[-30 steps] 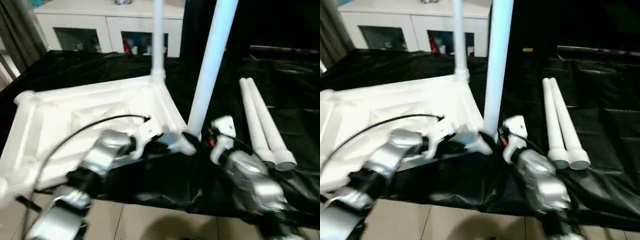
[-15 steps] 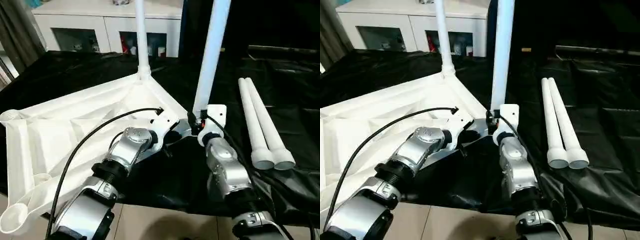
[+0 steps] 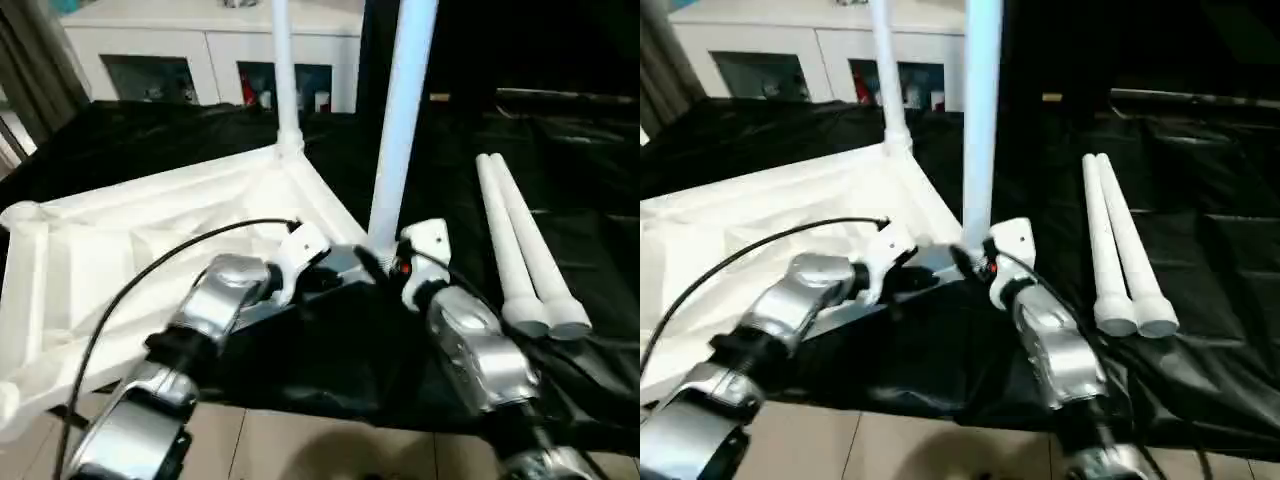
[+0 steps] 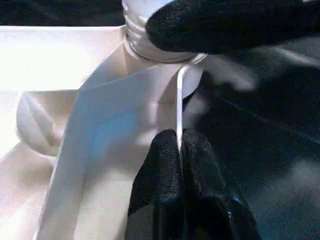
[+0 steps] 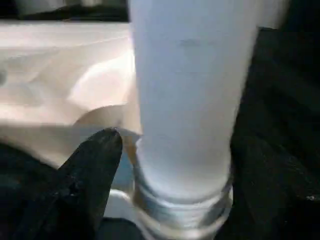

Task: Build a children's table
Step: Rotate leg to tighten

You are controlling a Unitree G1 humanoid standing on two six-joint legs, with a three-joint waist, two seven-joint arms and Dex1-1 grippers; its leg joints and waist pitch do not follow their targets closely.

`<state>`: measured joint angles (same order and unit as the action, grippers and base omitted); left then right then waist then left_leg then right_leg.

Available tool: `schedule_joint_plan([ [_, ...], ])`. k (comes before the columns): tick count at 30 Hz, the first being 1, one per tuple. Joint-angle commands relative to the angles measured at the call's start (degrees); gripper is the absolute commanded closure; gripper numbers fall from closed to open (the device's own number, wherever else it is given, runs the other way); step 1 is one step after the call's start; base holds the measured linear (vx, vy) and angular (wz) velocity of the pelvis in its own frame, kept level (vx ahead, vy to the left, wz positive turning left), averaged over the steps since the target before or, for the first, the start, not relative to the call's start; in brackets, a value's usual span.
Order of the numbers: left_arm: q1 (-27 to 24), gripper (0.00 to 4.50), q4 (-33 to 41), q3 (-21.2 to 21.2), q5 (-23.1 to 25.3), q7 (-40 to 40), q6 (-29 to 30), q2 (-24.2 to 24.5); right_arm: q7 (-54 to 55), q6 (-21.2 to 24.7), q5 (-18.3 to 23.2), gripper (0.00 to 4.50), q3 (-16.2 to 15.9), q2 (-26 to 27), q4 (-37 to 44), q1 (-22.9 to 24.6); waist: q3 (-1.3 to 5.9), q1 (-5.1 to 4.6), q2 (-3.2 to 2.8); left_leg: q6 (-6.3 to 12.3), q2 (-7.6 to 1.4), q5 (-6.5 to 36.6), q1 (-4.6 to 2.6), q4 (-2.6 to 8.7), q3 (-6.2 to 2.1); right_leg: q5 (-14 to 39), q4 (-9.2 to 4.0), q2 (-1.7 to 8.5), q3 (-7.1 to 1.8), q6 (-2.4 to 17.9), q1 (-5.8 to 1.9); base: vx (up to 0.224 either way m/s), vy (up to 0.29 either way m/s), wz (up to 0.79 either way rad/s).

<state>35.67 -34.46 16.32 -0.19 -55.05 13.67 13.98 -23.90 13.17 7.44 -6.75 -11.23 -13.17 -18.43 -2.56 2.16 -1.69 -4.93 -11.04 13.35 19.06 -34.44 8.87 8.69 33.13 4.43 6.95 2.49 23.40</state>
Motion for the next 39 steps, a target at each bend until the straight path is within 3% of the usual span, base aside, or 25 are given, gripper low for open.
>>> schedule_joint_plan([
  [1,-0.12,4.5,2.81,0.03,-2.57,-4.39,-1.78,0.52,-3.47,2.82,1.71,0.82,-0.01,-1.71,3.69,0.64,3.75,0.12,0.53,7.22,-1.69,2.09,0.79,3.73,0.09,12.91,-3.38,3.91,-3.42,9.49,-4.23,0.0,0.0,0.0],
  [3,-1.31,4.5,4.74,0.93,-3.54,-10.53,-1.8,3.24,-12.99,6.62,5.92,0.82,-1.92,-7.52,9.76,3.3,3.61,0.31,0.6,7.27,-1.65,3.22,0.8,3.83,0.14,14.55,-3.56,3.85,-3.44,8.76,-4.4,0.0,0.0,0.0],
  [5,-2.04,4.5,6.06,1.36,-4.47,-14.41,-1.98,4.75,-17.72,7.43,7.51,0.82,-3.05,-10.33,12.36,4.69,3.65,0.7,0.57,7.62,-1.94,2.58,0.95,3.79,0.09,13.72,-3.29,4.06,-3.65,8.56,-4.3,0.0,0.0,0.0],
  [12,-2.85,4.5,8.8,1.12,-6.71,-18.91,-0.6,6.63,-23.66,10.58,10.99,0.82,-2.16,-12.97,14.29,5.31,3.53,1.12,0.72,5.77,-1.87,3.77,0.71,3.91,0.27,17.23,-3.75,4.08,-3.54,8.15,-3.9,0.0,0.0,0.0],
  [15,-3.0,4.5,9.23,1.03,-6.63,-19.16,-0.44,6.89,-24.5,11.4,11.97,0.97,-2.25,-13.51,14.45,5.15,3.64,1.21,0.81,5.38,-1.78,2.8,0.87,3.9,0.2,16.9,-3.6,4.08,-3.51,7.66,-4.11,0.0,0.0,0.0],
  [23,-3.3,4.5,9.77,1.02,-6.44,-19.94,-0.3,7.07,-25.3,10.17,10.93,1.62,-2.82,-13.18,13.07,5.01,3.76,1.26,0.76,5.61,-1.69,1.61,1.0,3.74,0.22,14.89,-3.4,4.0,-3.47,8.13,-4.14,0.0,0.0,0.0],
  [31,-3.32,4.5,9.64,1.08,-5.75,-19.13,-0.63,6.72,-24.43,8.92,9.98,2.08,-3.69,-12.37,12.25,5.35,3.71,1.25,0.84,5.36,-1.65,2.1,1.0,3.78,0.22,16.62,-3.6,4.01,-3.42,7.22,-4.12,0.0,0.0,0.0],
  [35,-3.02,4.5,9.02,0.94,-5.28,-17.78,-0.72,6.14,-22.23,8.14,9.25,2.28,-3.02,-11.11,10.86,5.73,3.68,1.2,0.88,5.26,-1.65,2.33,0.98,3.81,0.23,17.12,-3.66,4.02,-3.38,7.11,-4.1,0.0,0.0,0.0],
  [39,-1.39,4.5,5.55,0.31,-3.21,-11.77,-1.45,3.93,-14.49,6.97,8.15,2.35,-0.14,-6.82,6.34,5.44,3.64,1.01,0.88,4.3,-1.43,2.9,1.0,3.81,0.27,19.0,-4.03,3.97,-3.23,6.37,-4.05,0.0,0.0,0.0],
])
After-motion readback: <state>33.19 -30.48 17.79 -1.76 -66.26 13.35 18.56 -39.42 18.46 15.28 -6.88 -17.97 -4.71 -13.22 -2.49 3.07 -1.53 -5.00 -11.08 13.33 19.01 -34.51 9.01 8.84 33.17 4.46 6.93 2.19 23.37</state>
